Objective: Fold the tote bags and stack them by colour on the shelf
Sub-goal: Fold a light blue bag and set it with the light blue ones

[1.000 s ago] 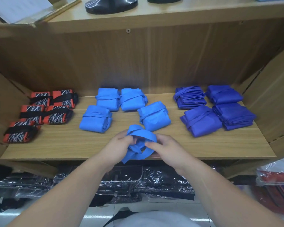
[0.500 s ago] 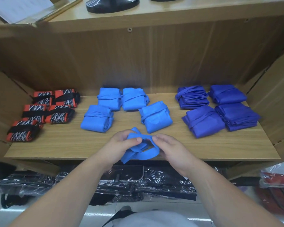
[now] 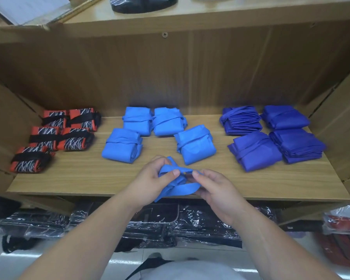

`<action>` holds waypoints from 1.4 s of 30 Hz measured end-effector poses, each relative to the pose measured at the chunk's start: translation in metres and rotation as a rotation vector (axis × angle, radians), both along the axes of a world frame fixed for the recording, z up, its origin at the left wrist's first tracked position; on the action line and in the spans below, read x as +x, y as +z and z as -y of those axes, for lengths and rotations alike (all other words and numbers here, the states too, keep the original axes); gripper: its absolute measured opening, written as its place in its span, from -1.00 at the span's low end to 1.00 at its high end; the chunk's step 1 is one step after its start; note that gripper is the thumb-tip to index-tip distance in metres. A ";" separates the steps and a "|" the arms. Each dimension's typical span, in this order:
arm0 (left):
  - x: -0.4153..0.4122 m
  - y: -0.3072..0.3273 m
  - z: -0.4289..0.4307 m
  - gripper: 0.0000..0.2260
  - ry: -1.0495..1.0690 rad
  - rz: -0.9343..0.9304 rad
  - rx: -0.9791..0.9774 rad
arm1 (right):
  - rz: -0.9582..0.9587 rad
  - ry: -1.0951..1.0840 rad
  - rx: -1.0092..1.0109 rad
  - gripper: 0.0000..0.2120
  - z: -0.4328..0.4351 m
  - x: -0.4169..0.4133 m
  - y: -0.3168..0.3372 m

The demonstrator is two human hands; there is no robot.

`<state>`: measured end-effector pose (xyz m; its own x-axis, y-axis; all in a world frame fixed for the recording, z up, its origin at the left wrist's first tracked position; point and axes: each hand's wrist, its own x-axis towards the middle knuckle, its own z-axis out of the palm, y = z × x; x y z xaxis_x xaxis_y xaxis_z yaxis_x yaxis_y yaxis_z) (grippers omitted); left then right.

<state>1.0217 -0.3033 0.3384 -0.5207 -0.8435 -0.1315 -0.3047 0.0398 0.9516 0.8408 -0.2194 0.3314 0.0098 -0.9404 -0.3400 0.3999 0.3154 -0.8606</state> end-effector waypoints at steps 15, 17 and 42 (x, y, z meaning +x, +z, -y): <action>-0.003 -0.015 -0.010 -0.76 0.343 -0.104 -0.133 | -0.107 -0.230 0.147 -0.51 0.024 0.037 0.012; -0.004 -0.016 -0.013 -0.79 0.390 -0.062 -0.209 | -0.064 -0.249 0.119 -0.72 0.022 0.038 0.010; 0.012 -0.002 -0.010 -0.81 0.350 -0.349 0.101 | -0.475 -0.468 -0.197 -0.66 0.052 0.073 -0.006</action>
<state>1.0335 -0.2929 0.3367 -0.2363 -0.9676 -0.0895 0.0541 -0.1051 0.9930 0.9135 -0.2715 0.3257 -0.5198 -0.8538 -0.0301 0.0220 0.0218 -0.9995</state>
